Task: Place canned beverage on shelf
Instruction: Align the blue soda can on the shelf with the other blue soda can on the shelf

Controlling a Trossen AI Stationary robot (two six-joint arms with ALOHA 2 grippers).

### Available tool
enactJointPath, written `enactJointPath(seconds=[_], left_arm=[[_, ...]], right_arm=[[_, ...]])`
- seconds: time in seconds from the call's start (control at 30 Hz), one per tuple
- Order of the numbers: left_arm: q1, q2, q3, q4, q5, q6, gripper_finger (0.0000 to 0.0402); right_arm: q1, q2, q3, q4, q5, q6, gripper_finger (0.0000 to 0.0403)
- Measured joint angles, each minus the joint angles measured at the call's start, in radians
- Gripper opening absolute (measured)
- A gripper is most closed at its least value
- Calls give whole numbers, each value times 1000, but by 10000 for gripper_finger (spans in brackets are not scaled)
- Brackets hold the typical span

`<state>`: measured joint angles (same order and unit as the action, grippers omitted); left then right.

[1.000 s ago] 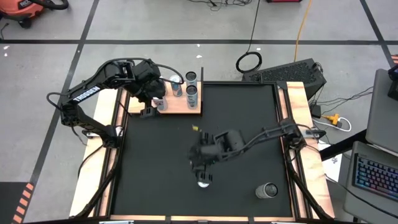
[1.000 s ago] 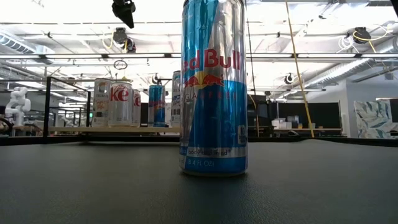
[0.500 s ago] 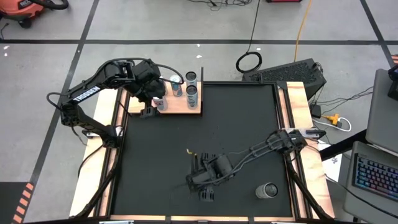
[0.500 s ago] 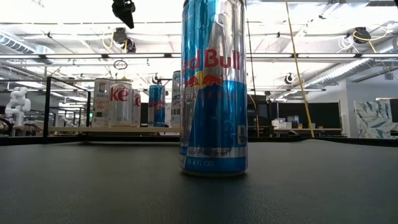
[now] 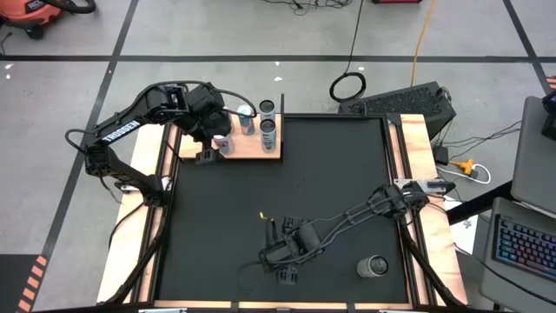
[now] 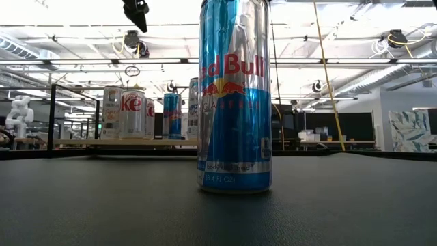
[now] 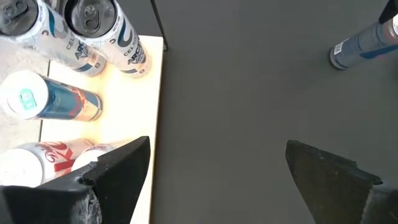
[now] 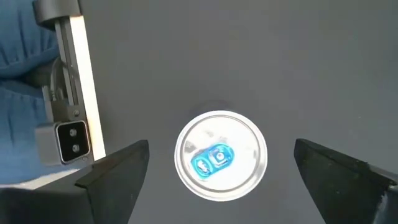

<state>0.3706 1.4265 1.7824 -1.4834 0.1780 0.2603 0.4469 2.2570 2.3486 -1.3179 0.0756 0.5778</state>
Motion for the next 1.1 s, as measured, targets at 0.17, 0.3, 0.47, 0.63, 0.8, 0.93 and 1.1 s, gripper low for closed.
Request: enactJointPath(seconds=[0.17, 0.3, 0.47, 0.63, 0.8, 0.93, 1.1], left_arm=[[0, 0, 0, 0, 0, 15, 373], [0, 0, 0, 0, -2, 15, 373], [0, 0, 0, 0, -3, 15, 373], [0, 0, 0, 0, -3, 14, 373], [0, 0, 0, 0, -2, 14, 373], [0, 0, -4, 1, -2, 14, 373], [0, 0, -4, 2, -4, 14, 373]], right_arm=[[0, 7, 1, 1, 0, 43, 384], [2, 34, 1, -13, -1, 36, 384], [2, 50, 1, -11, 1, 15, 384], [5, 50, 1, -10, 57, 46, 384], [6, 72, 1, -7, 53, 65, 369], [6, 87, -1, -13, 26, 69, 335], [4, 82, 0, -12, 25, 73, 279]])
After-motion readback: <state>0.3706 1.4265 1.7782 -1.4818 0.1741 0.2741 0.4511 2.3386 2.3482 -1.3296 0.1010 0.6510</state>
